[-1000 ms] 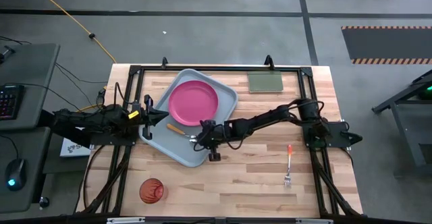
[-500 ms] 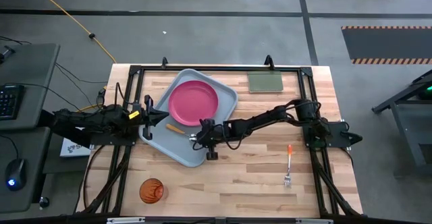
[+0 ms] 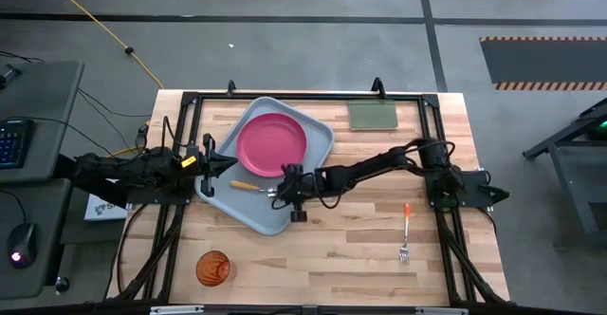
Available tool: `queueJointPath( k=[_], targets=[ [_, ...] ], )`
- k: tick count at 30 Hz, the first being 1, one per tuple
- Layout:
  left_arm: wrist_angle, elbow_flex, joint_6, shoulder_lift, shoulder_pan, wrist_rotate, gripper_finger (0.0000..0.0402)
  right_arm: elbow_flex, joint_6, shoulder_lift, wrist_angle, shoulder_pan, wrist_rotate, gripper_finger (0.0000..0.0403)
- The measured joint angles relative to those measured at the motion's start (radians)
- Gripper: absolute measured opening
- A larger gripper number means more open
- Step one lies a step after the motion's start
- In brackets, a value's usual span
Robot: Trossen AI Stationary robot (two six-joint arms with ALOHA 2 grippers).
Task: Pick and place plate/cup/fork/spoon on tray
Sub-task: Put the yellow spoon on the grey tray to the bottom of the pink plate
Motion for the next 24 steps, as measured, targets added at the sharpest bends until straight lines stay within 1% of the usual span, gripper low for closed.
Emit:
queueJointPath(
  k=[4,6,8,15,17,21,24],
  targets=[
    [-0.002,0.0,0.0,0.0,0.0,0.0,0.0003,0.0,0.003,-0.024,0.003,-0.011,0.003,0.0],
    [-0.004,0.0,0.001,0.0,0.0,0.0,0.0003,0.0,0.016,-0.027,-0.002,-0.019,0.023,0.0],
    [-0.004,0.0,0.0,0.0,0.0,0.0,0.0003,0.0,0.047,-0.025,-0.018,-0.03,0.042,0.0],
    [-0.004,0.0,0.001,0.0,0.0,0.0,0.0003,0.0,0.135,-0.017,-0.071,-0.062,0.04,0.0],
    [-0.005,0.0,0.0,0.0,0.0,0.0,0.0003,0.0,0.159,-0.017,-0.076,-0.063,0.023,0.0],
    [-0.005,0.0,0.0,0.0,0.0,0.0,0.0003,0.0,0.223,-0.007,-0.104,-0.066,-0.051,0.0],
    [-0.005,0.0,0.001,0.0,0.0,0.0,0.0003,0.0,0.239,0.002,-0.086,-0.062,-0.055,0.0]
  ],
)
